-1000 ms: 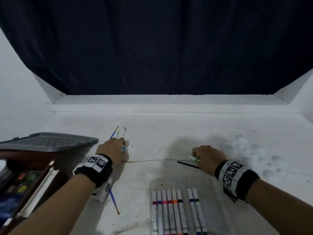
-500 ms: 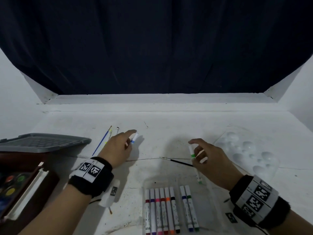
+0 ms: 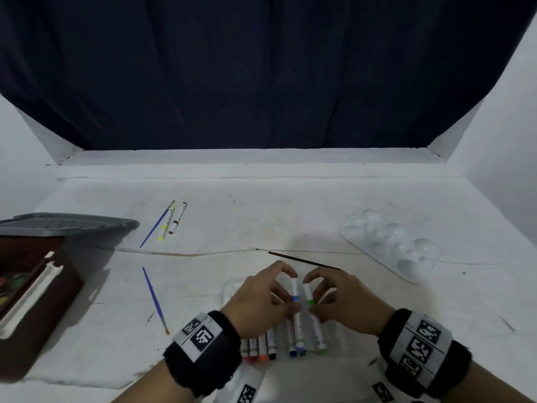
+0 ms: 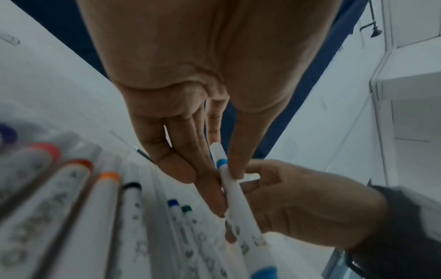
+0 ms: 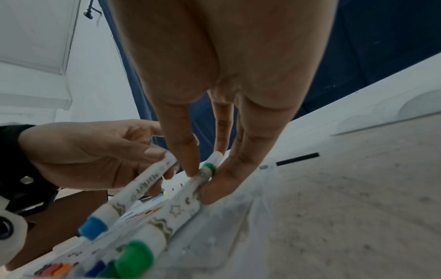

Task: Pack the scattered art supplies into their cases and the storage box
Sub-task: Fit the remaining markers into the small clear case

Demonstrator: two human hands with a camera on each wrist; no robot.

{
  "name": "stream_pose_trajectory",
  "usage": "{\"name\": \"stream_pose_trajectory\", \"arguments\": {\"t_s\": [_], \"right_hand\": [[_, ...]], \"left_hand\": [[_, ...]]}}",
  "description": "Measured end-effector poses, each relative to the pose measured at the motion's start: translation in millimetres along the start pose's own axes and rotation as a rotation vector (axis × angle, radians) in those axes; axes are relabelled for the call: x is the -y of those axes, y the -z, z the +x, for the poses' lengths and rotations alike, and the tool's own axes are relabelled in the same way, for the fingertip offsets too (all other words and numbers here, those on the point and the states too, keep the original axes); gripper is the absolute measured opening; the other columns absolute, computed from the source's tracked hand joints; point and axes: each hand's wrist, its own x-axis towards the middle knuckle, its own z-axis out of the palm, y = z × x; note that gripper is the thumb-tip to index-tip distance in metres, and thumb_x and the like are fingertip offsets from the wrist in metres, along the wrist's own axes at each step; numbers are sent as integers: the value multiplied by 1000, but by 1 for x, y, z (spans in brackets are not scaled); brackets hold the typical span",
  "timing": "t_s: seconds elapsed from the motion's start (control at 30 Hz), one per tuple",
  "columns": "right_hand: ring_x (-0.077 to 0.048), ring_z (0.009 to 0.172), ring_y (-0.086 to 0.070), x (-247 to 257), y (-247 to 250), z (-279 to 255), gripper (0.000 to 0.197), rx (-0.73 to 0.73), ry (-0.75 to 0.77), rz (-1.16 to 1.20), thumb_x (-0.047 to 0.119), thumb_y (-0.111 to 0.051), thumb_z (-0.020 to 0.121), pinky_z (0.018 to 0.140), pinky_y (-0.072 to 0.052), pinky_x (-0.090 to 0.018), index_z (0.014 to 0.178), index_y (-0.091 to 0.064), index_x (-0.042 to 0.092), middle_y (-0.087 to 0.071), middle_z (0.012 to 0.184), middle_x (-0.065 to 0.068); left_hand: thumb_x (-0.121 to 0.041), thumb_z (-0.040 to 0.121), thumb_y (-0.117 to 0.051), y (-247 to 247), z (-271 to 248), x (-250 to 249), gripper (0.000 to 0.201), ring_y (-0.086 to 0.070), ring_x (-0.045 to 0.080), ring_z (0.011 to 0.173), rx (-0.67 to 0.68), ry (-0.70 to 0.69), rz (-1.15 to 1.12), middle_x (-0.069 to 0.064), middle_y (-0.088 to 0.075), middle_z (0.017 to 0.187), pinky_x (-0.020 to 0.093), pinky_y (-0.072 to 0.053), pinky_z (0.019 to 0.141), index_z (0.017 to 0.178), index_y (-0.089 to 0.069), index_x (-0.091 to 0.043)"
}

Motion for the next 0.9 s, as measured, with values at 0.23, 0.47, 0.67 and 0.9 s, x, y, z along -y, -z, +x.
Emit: {"name": "stream_pose_trajectory", "arguments": {"t_s": [0.23,0.47,0.67,0.9], "right_hand": [[-21,68,-71,1,4,3,39,13,-10,-58,12,-80,76,65,-61,-32,109,-60,21,-65,87,-3],[-4,77,-59,5,12,6,51,72,-18,-297,24,-80,76,79,-54,-27,122,-59,24,-63,88,12],[-7,88,-52,12,10,8,74,137,-15,-550,42,-86,64,76,-46,-23,128,-54,25,-58,101,9],[-13,91,-54,22,2,8,60,123,-9,-715,46,-80,69,71,-41,-28,116,-49,25,-51,97,10]], "left_hand": [[-27,82,-79,-14,14,-3,41,-64,2,58,2,27,159,-2,-70,84,16,-53,58,114,-53,-25],[-56,71,-79,-12,15,-2,77,-52,8,98,49,45,557,-8,-58,115,24,-45,88,137,-47,-32],[-57,69,-79,-18,17,-5,82,-50,15,110,87,40,742,-5,-46,121,29,-44,92,139,-43,-32],[-57,66,-81,-20,20,-15,72,-58,19,100,77,15,856,-2,-50,114,35,-51,86,123,-52,-25]]}}
